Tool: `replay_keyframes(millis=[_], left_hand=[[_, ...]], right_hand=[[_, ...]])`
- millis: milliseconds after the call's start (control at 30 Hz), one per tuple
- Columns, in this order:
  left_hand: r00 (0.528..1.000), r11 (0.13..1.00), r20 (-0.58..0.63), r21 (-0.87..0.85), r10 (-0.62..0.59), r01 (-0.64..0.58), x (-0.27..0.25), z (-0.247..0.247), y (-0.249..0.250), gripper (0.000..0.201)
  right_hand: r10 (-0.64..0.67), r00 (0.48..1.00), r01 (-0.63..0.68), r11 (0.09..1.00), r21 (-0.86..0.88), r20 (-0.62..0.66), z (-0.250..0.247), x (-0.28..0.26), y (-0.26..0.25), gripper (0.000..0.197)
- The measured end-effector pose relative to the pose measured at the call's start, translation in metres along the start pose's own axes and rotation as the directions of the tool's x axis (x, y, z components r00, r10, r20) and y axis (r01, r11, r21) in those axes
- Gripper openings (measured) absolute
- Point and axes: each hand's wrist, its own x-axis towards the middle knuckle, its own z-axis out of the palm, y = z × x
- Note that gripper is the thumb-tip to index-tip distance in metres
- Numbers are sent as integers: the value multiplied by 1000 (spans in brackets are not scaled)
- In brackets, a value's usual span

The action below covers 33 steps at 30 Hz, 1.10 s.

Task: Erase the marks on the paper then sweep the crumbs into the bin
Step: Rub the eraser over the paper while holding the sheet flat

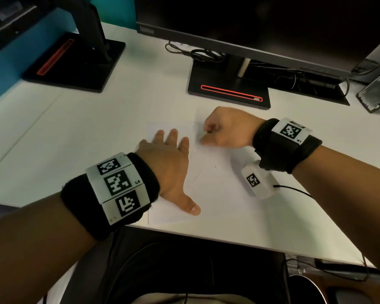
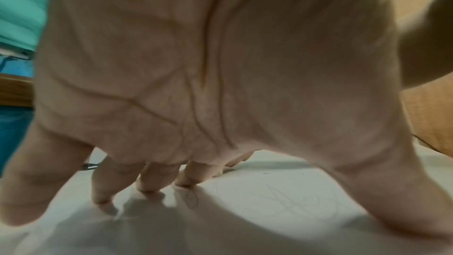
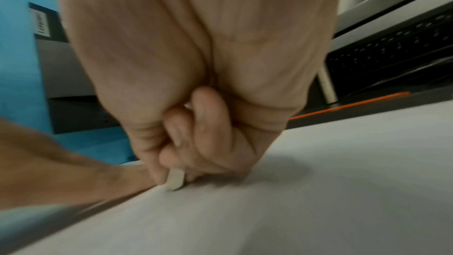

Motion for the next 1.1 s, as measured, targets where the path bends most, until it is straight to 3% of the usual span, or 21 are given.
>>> replay_keyframes(millis=[100, 233, 400, 533, 667, 800, 933, 1100], left_hand=[[1000, 1000, -5, 3, -1, 1, 0, 0, 0, 157], [1000, 1000, -3, 1, 4, -4, -1, 1, -1, 157], [1000, 1000, 2, -2, 0, 0, 0, 0, 0, 157], [1000, 1000, 8, 1, -9, 9, -1, 0, -1, 158], [1000, 1000, 4, 6, -7, 7, 2, 1, -1, 158], [1000, 1000, 6, 5, -14, 14, 0, 0, 0, 158], [1000, 1000, 6, 7, -16, 16, 1, 1, 0, 158], [1000, 1000, 22, -2, -21, 21, -2, -1, 0, 157]], right_hand=[[-13, 997, 7, 997, 75, 74, 6, -2, -4, 35], [38, 999, -38, 998, 43, -8, -5, 6, 2, 37], [33, 996, -41, 994, 97, 81, 4, 4, -2, 34], [94, 995, -93, 995, 39, -23, -8, 10, 5, 35], [54, 996, -58, 996, 73, 65, 0, 7, 0, 34], [126, 991, -124, 991, 50, -37, -11, 11, 9, 35], [71, 997, -74, 995, 72, 43, -2, 9, 5, 32], [168, 985, -164, 981, 98, -32, -16, 11, 17, 32]])
